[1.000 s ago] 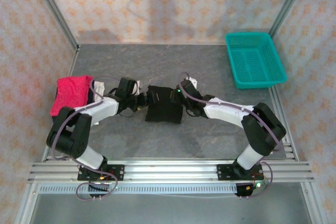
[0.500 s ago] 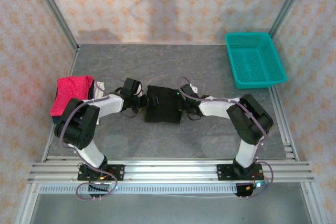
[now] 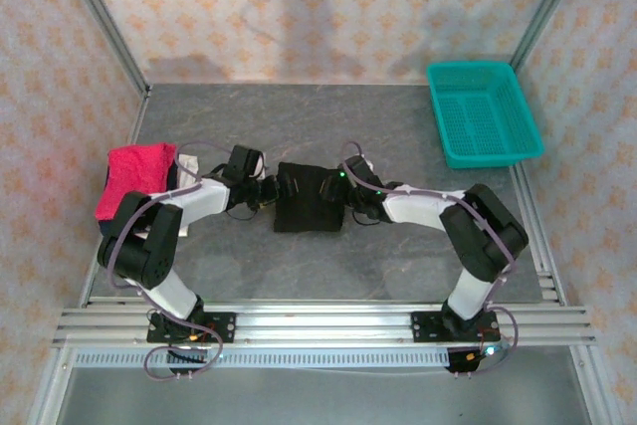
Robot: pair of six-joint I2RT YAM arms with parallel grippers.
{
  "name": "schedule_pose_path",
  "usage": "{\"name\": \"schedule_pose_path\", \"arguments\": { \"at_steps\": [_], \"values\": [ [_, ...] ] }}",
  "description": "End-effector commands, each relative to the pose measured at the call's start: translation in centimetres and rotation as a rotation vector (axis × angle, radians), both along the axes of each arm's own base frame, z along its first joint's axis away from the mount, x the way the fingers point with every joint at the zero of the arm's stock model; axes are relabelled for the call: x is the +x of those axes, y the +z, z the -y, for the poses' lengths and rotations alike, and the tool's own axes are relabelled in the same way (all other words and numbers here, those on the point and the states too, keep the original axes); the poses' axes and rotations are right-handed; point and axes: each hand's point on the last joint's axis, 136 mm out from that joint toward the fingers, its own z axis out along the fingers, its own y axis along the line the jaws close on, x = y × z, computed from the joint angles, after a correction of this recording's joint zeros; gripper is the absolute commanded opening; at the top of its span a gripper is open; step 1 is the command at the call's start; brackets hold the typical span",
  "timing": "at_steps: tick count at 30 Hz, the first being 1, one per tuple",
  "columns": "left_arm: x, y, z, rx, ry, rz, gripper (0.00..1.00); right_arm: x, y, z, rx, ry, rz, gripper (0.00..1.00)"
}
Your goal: Fold and stack the t-shirts
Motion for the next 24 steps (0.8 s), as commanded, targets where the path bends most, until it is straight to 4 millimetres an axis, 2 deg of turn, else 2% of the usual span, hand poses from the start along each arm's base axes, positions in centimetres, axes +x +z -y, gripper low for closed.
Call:
{"name": "schedule_pose_path", "arguments": {
  "at_steps": [1,6,10,15,18,19,21,22,24],
  "values": [
    [0.1,0.1,0.1,-0.023,0.011,-0.007,0.81,-0.1,-1.0,-1.6,0.064,0.04,-0.038,0.68],
    [0.0,-0.6,-0.6,-0.005,0.032,-0.018,0.82,-0.5,-1.8,-3.5,0.097,0.128,-0.086,0.61],
    [-0.3,-1.2,-3.1,-0.015,0.101,-0.036,0.82,-0.6,-1.6,-5.1,0.158,0.165,-0.1,0.41],
    [-1.8,-0.9,-6.8,0.02,0.172,-0.044,0.84,-0.1,-1.2,-7.2,0.234,0.16,-0.084,0.23],
    [-2.7,-0.8,-7.7,0.022,0.203,-0.044,0.85,0.2,-1.3,-8.6,0.245,0.181,-0.088,0.03],
    [-2.9,-0.8,-7.8,0.021,0.208,-0.044,0.85,0.4,-1.3,-8.7,0.244,0.177,-0.086,0.02],
    [-3.2,-1.0,-7.9,0.024,0.215,-0.049,0.85,0.8,-1.1,-8.2,0.215,0.152,-0.07,0.14],
    [-3.3,-1.1,-8.1,0.03,0.223,-0.053,0.85,0.9,-0.7,-7.8,0.191,0.14,-0.053,0.28],
    [-3.4,-1.2,-8.5,0.039,0.246,-0.054,0.85,1.1,0.1,-6.6,0.132,0.111,-0.016,0.49]
  ]
}}
